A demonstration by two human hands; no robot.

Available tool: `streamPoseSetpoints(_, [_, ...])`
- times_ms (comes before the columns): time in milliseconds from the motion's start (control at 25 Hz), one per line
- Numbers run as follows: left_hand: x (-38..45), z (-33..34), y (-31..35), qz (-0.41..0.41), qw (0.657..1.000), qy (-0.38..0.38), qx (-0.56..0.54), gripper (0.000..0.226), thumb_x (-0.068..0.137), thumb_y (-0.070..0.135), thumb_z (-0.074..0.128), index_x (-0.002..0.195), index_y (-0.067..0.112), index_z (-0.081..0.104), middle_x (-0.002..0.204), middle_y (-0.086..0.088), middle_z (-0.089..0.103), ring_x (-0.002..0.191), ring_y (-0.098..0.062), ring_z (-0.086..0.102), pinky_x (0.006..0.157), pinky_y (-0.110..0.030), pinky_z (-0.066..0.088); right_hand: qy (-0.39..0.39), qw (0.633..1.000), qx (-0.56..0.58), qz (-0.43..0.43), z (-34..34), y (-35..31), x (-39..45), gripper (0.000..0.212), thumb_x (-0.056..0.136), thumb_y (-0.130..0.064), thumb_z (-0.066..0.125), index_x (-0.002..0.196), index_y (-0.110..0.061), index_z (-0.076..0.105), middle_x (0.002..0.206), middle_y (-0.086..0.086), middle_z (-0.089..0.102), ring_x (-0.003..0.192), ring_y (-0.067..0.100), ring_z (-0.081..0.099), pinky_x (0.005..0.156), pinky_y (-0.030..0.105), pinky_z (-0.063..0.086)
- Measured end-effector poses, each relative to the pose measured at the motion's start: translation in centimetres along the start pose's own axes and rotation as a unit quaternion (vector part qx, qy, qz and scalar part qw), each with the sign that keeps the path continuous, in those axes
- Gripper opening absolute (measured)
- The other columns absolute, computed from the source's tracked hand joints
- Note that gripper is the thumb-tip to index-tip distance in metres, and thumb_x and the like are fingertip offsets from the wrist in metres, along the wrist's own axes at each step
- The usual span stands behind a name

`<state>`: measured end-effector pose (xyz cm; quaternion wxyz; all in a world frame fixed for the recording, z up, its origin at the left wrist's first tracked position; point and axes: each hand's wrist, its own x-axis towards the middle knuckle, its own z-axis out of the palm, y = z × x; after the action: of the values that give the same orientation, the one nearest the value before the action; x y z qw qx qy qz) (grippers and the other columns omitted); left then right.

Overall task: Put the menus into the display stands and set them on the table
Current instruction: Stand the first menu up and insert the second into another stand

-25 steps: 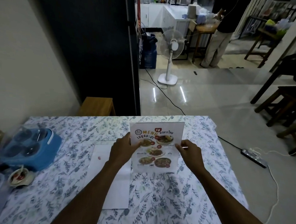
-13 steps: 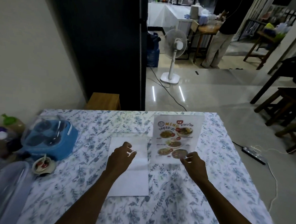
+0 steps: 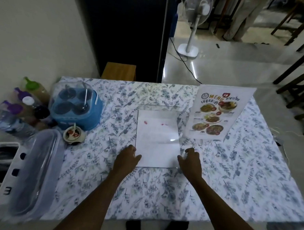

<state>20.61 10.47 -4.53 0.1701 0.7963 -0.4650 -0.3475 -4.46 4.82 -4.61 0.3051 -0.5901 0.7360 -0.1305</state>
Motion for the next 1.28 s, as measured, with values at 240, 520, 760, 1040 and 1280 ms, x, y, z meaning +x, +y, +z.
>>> streamPoseSetpoints(240, [0.1,0.8,-0.3,-0.018,0.998,0.031,-0.051,0.034,0.086,0.025,0.074,0.115,0.011,0.062,0.11,-0.009,0.071,0.103,-0.028,0.067,0.085,-0.031,0.05,-0.02,0.999,0.006,0.029,2.3,-0.9,-0.7,0.048,0.083,-0.029,0.064,0.126,-0.012,0.054,0.121,0.019,0.062,0.11,0.036,0.061,0.095,0.042,0.049])
streamPoseSetpoints(520, [-5.0,-1.2,-1.7,-0.038,0.983,0.152,-0.1,0.01,0.091,0.009,0.062,0.099,0.011,0.067,0.1,-0.008,0.074,0.089,-0.026,0.068,0.069,-0.024,0.042,-0.056,0.996,0.058,-0.041,-0.8,0.1,-3.9,0.047,0.082,-0.003,0.045,0.114,-0.024,0.071,0.124,0.01,0.069,0.11,0.03,0.065,0.095,0.037,0.051])
streamPoseSetpoints(760, [-11.7,-3.5,-2.0,-0.008,0.955,0.209,-0.209,0.009,0.089,0.015,0.069,0.098,0.016,0.07,0.092,-0.004,0.076,0.086,-0.022,0.073,0.065,-0.03,0.056,-0.09,0.979,0.123,-0.139,-5.9,1.4,-8.0,0.042,0.082,0.004,0.059,0.111,-0.022,0.075,0.116,0.001,0.074,0.088,0.009,0.064,0.08,0.027,0.049])
streamPoseSetpoints(1040, [-14.9,-6.2,-1.0,0.098,0.915,0.219,-0.324,0.017,0.088,0.005,0.073,0.104,0.012,0.072,0.097,-0.004,0.077,0.094,-0.018,0.074,0.087,-0.039,0.059,-0.062,0.961,0.107,-0.246,-10.5,-1.8,-8.7,0.022,0.087,-0.019,0.071,0.109,-0.019,0.076,0.094,0.0,0.076,0.079,0.01,0.067,0.063,0.02,0.048])
streamPoseSetpoints(1280, [-10.7,-11.3,2.2,0.178,0.92,0.214,-0.275,0.025,0.089,0.012,0.074,0.114,0.009,0.074,0.1,-0.003,0.075,0.087,0.004,0.07,0.08,-0.02,0.058,-0.016,0.956,0.056,-0.289,-12.5,-8.6,-4.1,0.023,0.091,-0.022,0.063,0.085,-0.003,0.074,0.075,0.015,0.072,0.059,0.022,0.062,0.063,0.043,0.055])
